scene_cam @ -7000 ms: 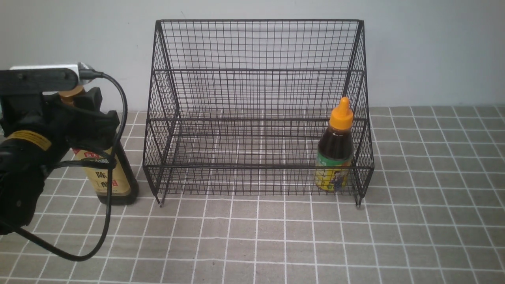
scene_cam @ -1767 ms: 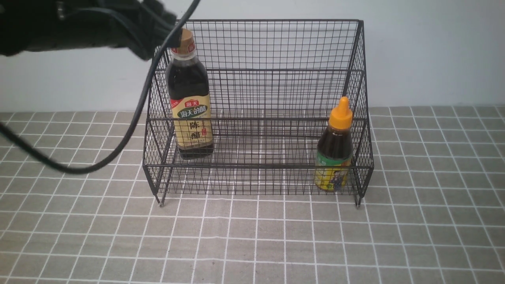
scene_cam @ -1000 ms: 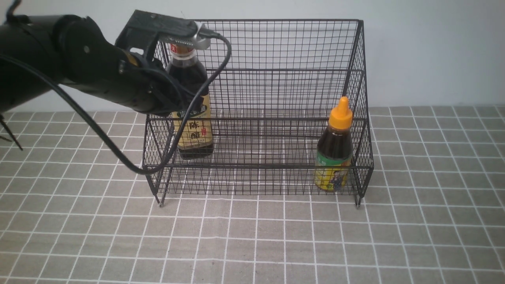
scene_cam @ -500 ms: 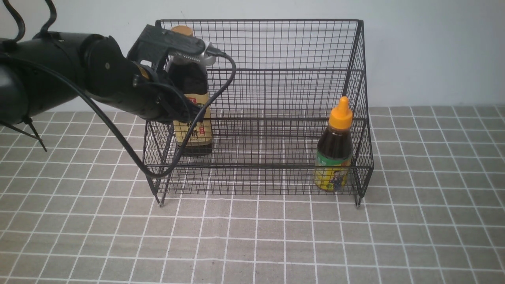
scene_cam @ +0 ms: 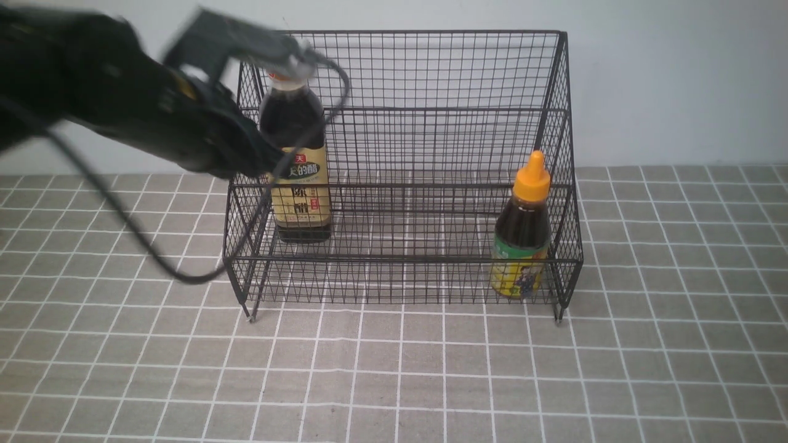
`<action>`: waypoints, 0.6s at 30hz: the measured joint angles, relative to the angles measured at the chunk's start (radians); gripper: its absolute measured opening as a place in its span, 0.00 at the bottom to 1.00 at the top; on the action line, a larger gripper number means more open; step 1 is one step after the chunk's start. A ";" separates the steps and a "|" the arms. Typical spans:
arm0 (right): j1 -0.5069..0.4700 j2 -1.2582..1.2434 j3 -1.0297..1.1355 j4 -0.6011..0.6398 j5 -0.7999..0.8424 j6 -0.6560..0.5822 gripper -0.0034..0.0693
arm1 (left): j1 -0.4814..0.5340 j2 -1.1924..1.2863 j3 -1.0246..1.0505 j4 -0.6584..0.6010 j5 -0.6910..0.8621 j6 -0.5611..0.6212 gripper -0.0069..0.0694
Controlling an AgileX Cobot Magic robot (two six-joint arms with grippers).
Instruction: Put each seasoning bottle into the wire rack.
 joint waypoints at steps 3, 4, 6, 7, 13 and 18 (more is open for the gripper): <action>0.000 0.000 0.000 0.000 0.000 0.000 0.03 | 0.000 -0.129 0.050 -0.002 0.017 -0.019 0.08; 0.000 0.000 0.000 0.000 0.000 0.000 0.03 | 0.000 -0.175 0.080 -0.002 0.015 -0.032 0.08; 0.000 0.000 0.000 0.000 0.000 0.000 0.03 | 0.000 -0.271 0.154 -0.001 0.002 -0.072 0.08; 0.000 0.000 0.000 0.001 0.002 0.000 0.03 | 0.000 -0.329 0.207 0.001 -0.018 -0.094 0.08; 0.000 0.000 0.000 0.003 0.013 0.000 0.03 | 0.000 -0.576 0.444 0.000 -0.093 -0.146 0.08; 0.000 0.000 0.000 0.003 0.016 0.000 0.03 | 0.000 -0.748 0.596 -0.034 -0.120 -0.177 0.08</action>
